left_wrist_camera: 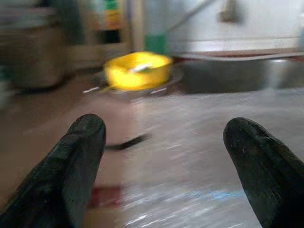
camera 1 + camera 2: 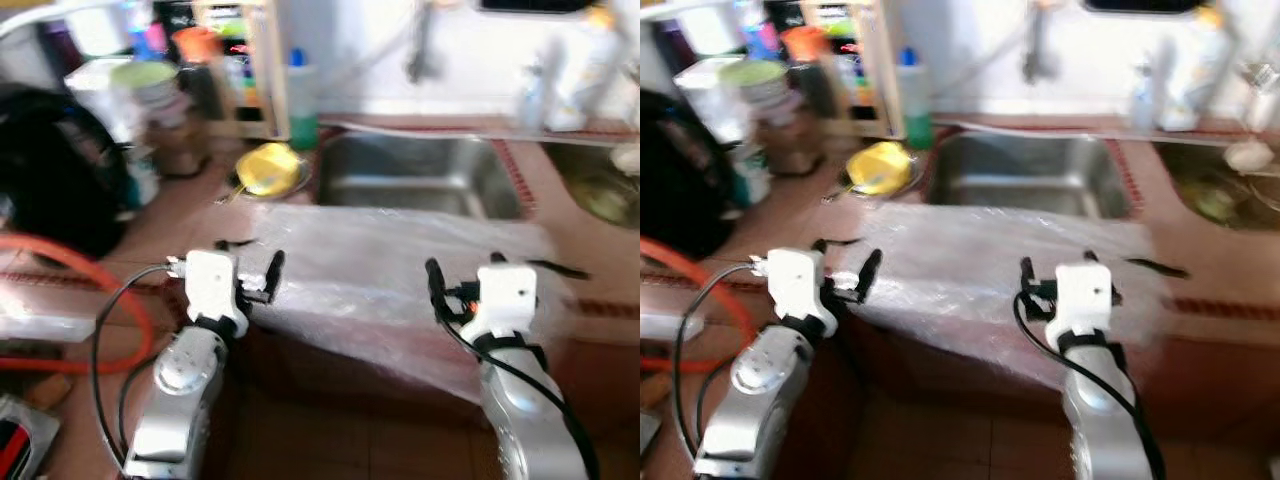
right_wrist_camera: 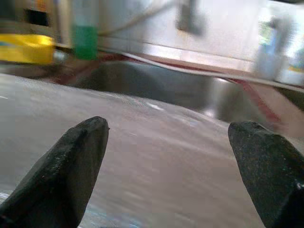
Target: Kitchen organization
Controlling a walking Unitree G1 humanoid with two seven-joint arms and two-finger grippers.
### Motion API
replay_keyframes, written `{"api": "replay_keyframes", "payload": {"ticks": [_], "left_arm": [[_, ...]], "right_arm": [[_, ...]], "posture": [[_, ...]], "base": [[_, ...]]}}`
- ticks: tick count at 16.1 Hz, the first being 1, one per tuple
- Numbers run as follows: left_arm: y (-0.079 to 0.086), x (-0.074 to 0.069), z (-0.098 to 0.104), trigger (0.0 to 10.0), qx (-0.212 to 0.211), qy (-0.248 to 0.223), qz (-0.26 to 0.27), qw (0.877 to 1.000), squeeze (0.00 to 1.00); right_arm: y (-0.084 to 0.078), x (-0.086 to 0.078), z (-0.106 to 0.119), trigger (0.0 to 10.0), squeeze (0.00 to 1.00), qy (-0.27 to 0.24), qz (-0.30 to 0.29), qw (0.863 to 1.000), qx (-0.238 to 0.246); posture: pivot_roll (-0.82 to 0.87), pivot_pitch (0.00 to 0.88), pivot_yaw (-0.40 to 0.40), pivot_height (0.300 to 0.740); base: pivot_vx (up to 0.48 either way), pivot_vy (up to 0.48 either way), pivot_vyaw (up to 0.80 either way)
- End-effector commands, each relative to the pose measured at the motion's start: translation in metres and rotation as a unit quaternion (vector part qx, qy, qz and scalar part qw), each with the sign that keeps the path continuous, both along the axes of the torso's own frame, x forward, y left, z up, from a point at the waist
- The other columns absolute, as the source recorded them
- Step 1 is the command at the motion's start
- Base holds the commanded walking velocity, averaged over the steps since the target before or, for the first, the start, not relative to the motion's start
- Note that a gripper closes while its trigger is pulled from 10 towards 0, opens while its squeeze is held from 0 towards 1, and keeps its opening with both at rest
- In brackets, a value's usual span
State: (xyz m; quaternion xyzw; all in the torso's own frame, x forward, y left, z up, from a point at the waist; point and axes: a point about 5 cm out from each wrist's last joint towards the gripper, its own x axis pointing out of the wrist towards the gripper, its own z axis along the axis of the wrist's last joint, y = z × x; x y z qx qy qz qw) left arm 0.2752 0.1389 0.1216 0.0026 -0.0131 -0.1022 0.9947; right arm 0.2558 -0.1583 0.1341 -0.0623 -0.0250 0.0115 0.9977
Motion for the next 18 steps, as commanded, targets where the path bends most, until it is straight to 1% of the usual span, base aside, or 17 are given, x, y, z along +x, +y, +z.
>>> {"api": "replay_keyframes", "payload": {"ticks": [1,2,4,12,16,18], "left_arm": [[0.0039,0.0002,-0.0002,10.0,0.009,0.001,0.004,1.0,0.0],[0.0032,0.0006,0.0003,10.0,0.008,0.0,0.004,1.0,0.0],[0.0016,0.0009,0.0002,10.0,0.007,-0.002,0.001,1.0,0.0],[-0.0015,0.0014,-0.001,10.0,0.003,0.002,-0.005,1.0,0.0],[-0.0001,0.0021,-0.0011,10.0,0.005,0.003,-0.002,1.0,0.0],[0.0011,0.0028,-0.0011,10.0,0.003,0.004,0.002,1.0,0.0]], "right_arm": [[0.0038,-0.0004,0.0015,10.0,0.0,-0.002,0.005,1.0,0.0],[0.0038,-0.0005,0.0017,10.0,0.0,-0.003,0.005,1.0,0.0],[0.0037,-0.001,0.0017,10.0,0.0,-0.004,0.004,1.0,0.0],[0.0032,-0.0008,0.003,10.0,0.0,-0.007,0.001,1.0,-0.003],[0.0041,0.0021,0.0045,10.0,0.0,-0.009,0.002,1.0,-0.003],[0.0044,0.0032,0.0049,10.0,0.0,-0.011,0.003,1.0,-0.003]], "posture": [[0.01,0.027,0.063,0.74],[0.01,0.027,0.063,0.74],[0.01,0.027,0.065,0.74],[0.01,0.029,0.067,0.74],[0.01,0.028,0.066,0.74],[0.01,0.026,0.064,0.74]], "base": [[0.0,0.0,0.0],[0.0,0.0,0.0],[0.0,-0.349,0.0],[0.0,-0.469,0.0],[0.0,-0.468,0.0],[0.0,0.0,0.0]]}}
